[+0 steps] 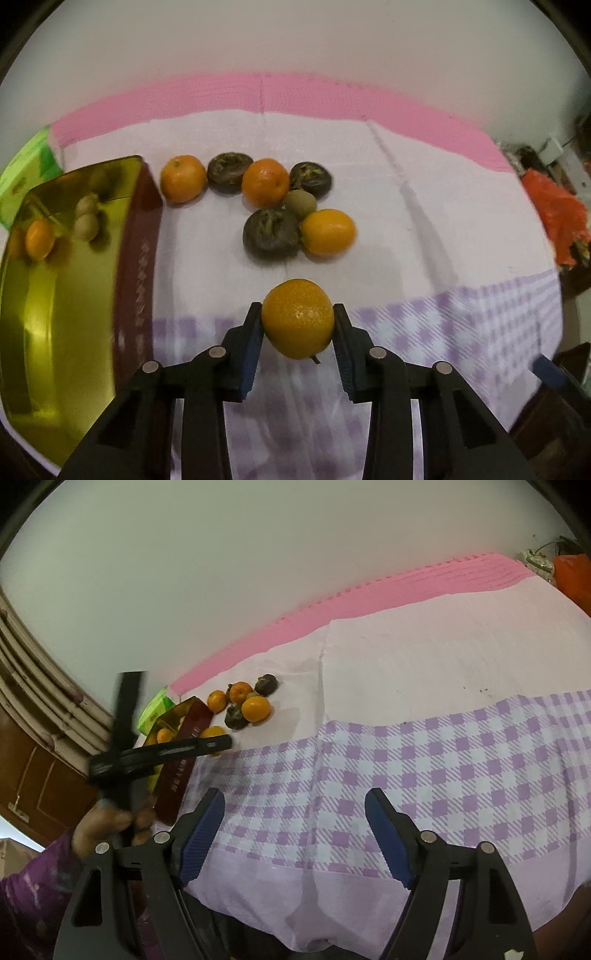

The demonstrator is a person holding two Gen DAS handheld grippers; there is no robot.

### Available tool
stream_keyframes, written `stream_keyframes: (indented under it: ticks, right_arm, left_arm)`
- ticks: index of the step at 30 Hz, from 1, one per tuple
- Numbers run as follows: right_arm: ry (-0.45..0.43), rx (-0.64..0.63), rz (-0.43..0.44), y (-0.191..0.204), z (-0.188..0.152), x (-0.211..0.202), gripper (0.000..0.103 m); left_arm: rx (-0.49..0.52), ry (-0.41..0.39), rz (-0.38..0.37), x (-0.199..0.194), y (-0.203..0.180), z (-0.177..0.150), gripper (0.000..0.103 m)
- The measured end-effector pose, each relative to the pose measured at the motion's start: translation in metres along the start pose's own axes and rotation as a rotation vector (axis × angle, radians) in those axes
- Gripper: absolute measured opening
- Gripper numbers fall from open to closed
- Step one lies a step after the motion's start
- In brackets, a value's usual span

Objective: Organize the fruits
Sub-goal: 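Carry the mandarin into the tray with the left gripper while the right gripper grasps a dark dried fruit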

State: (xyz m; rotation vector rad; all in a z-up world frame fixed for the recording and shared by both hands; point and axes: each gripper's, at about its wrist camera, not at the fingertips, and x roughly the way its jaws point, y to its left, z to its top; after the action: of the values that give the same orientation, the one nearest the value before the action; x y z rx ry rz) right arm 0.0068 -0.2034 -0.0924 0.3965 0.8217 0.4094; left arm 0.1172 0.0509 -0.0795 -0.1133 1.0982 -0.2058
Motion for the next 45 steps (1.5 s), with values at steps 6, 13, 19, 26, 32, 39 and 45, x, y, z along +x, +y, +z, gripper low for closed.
stream_keyframes:
  ticks: [6,13,19,26,32,39,45]
  right_arm:
    - [0.032,-0.034,0.011,0.012,-0.007,0.012,0.076]
    - [0.048,-0.181,0.096,0.045,0.018,0.022,0.07]
    - [0.09,-0.432,0.055,0.073,0.085,0.09,0.021]
    - [0.195,-0.484,0.054,0.085,0.125,0.182,0.02]
    - [0.247,-0.513,-0.021,0.079,0.133,0.223,0.022]
    - [0.281,-0.532,0.025,0.081,0.137,0.238,0.031]
    - [0.305,-0.556,0.009,0.088,0.145,0.258,0.04]
  left_arm:
    - [-0.021,-0.05,-0.035,-0.059,0.004,-0.033,0.037]
    - [-0.062,-0.093,-0.054,-0.105,0.018,-0.052,0.037]
    - [-0.103,-0.134,-0.056,-0.131,0.034,-0.054,0.037]
    - [-0.131,-0.155,-0.037,-0.15,0.047,-0.054,0.037]
    - [-0.156,-0.146,-0.037,-0.151,0.056,-0.05,0.038]
    - [-0.195,-0.119,-0.06,-0.139,0.068,-0.046,0.038]
    - [-0.194,-0.102,-0.055,-0.132,0.068,-0.045,0.038]
